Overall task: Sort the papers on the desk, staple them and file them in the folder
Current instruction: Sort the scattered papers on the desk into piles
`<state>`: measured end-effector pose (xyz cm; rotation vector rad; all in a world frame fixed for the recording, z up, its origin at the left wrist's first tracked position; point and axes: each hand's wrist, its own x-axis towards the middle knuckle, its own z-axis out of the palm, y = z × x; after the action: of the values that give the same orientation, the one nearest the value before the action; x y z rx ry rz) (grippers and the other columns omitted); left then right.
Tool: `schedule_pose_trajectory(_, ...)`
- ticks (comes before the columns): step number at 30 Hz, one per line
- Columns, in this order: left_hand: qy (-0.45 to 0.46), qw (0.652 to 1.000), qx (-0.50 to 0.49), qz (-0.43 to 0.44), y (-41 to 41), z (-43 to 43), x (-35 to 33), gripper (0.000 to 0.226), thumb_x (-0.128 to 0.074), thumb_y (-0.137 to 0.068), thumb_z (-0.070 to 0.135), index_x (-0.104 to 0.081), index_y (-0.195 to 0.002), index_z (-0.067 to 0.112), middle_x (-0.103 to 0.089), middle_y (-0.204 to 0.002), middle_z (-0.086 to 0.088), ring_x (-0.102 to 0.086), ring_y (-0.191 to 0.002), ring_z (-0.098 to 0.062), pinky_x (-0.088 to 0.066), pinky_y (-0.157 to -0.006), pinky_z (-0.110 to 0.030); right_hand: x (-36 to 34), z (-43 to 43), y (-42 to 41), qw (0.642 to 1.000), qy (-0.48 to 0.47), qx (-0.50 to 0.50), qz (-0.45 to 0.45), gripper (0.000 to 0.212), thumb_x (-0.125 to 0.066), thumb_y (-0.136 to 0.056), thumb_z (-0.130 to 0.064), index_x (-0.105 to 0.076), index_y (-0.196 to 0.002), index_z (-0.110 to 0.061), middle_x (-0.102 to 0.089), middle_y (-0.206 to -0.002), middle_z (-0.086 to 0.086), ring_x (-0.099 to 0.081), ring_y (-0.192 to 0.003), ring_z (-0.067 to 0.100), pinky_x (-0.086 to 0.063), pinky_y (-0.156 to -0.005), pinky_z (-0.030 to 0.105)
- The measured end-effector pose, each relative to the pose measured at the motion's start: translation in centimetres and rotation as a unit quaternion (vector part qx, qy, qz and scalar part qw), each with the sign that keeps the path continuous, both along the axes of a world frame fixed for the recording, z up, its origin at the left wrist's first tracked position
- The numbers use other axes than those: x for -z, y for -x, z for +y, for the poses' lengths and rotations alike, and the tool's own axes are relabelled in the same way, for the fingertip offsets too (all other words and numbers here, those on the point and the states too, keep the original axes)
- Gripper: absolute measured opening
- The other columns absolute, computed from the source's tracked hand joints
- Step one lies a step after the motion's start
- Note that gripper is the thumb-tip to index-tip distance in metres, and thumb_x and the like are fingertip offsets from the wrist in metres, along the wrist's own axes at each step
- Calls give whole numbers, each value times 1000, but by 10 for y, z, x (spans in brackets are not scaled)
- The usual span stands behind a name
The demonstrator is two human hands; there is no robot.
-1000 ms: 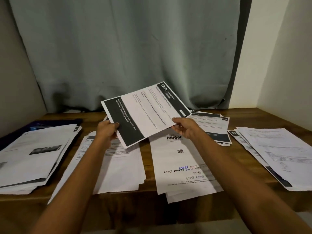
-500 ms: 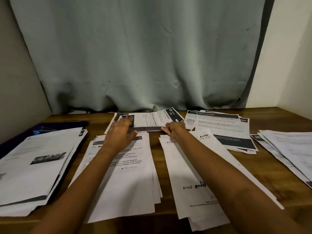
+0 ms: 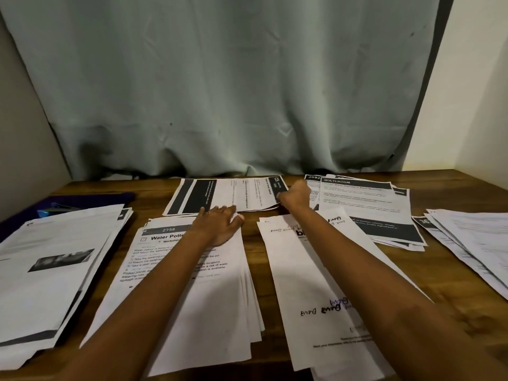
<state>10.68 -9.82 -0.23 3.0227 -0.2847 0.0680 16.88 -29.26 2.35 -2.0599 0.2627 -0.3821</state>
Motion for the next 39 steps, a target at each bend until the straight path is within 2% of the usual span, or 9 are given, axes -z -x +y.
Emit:
schedule_pose_trajectory(9, -35, 999, -42, -1, -6, -4, 3, 72, -12, -95, 63, -26, -149, 18, -27, -155, -9, -20, -144, -27, -2, -116, -53, 18, -6, -10, 973, 204, -100, 28, 31, -57, -93, -22, -59, -122, -11, -59, -120, 14, -50, -114, 30, -47, -94, 39)
schedule_pose_trajectory(17, -43, 998, -36, 0, -6, -9, 6, 71, -9, -94, 63, -12, -153, 24, -10, -160, -5, -7, -147, -25, 4, -116, -53, 28, -11, -3, 911, 340, -213, 90, 45, -30, -102, -28, -30, -146, -16, -22, -156, 12, 11, -143, 40, 1, -114, 56)
schedule_pose_trajectory(20, -44, 998, -39, 7, -8, -14, 6, 71, -9, -94, 63, -15, -152, 24, -13, -160, -4, -9, -147, -25, 3, -115, -54, 29, -10, -2, 893, 381, -220, 91, 48, -29, -102, -32, -27, -148, -16, -15, -158, 10, 17, -143, 39, 7, -113, 58)
schedule_pose_trajectory(23, -48, 998, -48, 9, -8, -15, 8, 72, -9, -93, 65, -16, -152, 23, -14, -159, -5, -10, -147, -26, 2, -115, -55, 28, -10, -1, 891, 384, -226, 86, 50, -29, -102, -33, -25, -149, -17, -12, -159, 8, 16, -143, 36, 7, -114, 58)
schedule_pose_trajectory(26, -48, 998, -45, -7, -5, -19, 4, 73, -10, -93, 65, -18, -151, 22, -17, -159, -7, -13, -147, -27, 1, -115, -55, 25, -15, 4, 926, 315, -209, 24, 46, -29, -102, -33, -38, -141, -12, -22, -156, 11, 5, -146, 33, -2, -117, 54)
schedule_pose_trajectory(28, -48, 997, -34, -48, 0, -26, -2, 71, -13, -94, 64, -23, -150, 21, -22, -157, -8, -18, -145, -27, 1, -115, -54, 19, -25, 10, 950, 255, -180, -20, 38, -34, -101, -31, -53, -124, -7, -35, -148, 17, -16, -144, 35, -20, -116, 50)
schedule_pose_trajectory(31, -31, 993, -10, -114, 8, -46, -17, 68, -18, -95, 61, -28, -148, 18, -27, -155, -9, -23, -144, -27, -3, -116, -52, 5, -52, 23, 970, 204, -117, -54, 29, -45, -98, -25, -56, -112, -2, -50, -125, 19, -51, -114, 31, -44, -93, 38)
schedule_pose_trajectory(35, 15, 987, 46, -151, 21, -87, -24, 67, -23, -95, 62, -34, -144, 18, -32, -153, -9, -28, -141, -26, -6, -118, -50, 1, -104, 41, 966, 249, -56, -42, 41, -49, -97, -25, -48, -130, -1, -50, -131, 19, -45, -123, 31, -39, -100, 39)
schedule_pose_trajectory(39, 54, 989, 87, -105, 39, -131, -13, 67, -22, -95, 62, -27, -148, 21, -24, -156, -6, -19, -145, -23, -3, -119, -49, 12, -157, 51, 946, 320, -7, 55, 49, -43, -97, -37, -46, -133, -5, -46, -137, 20, -38, -129, 36, -33, -108, 46)
